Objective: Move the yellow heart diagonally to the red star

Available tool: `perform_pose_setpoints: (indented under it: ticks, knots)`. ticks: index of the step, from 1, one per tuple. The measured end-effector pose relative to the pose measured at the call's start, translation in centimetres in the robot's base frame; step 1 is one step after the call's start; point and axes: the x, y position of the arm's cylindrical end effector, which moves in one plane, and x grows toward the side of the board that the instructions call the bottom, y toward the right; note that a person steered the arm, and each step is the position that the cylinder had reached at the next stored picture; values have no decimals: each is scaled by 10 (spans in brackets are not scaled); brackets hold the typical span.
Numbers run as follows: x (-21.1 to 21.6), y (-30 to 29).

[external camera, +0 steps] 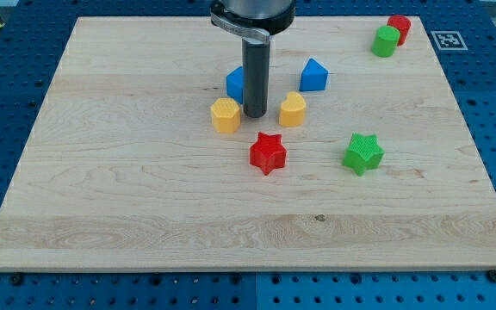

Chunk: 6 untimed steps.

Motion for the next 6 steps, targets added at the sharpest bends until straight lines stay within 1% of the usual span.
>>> perform_pose_setpoints:
  ticks: [3, 5, 6]
  knots:
    - [-4, 17]
    - [-1, 58]
    - [-1, 65]
